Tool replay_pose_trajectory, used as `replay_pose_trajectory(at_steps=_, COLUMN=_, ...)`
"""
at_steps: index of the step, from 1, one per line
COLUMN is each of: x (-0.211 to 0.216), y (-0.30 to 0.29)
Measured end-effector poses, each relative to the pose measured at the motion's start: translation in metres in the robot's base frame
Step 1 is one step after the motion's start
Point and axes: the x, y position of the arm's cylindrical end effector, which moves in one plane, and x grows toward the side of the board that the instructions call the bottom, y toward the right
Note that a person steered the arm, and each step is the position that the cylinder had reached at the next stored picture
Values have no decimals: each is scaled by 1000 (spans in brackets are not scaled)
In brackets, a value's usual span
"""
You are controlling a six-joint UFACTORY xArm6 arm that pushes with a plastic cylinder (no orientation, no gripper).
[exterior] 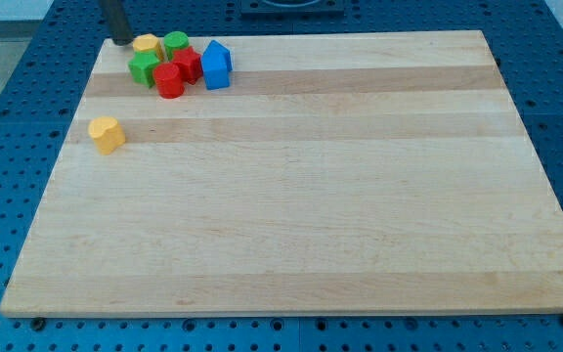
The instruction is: Push the green circle into the red star
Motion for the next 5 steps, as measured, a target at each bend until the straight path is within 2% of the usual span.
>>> replay_pose_trajectory(at_steps=1, x=1, y=53)
replay_pose_trajectory(at_steps=2, x=1, y=82)
replay_pose_trajectory(at_steps=3, x=0, y=98)
replay_pose_trajectory(at_steps=5, x=27, y=99)
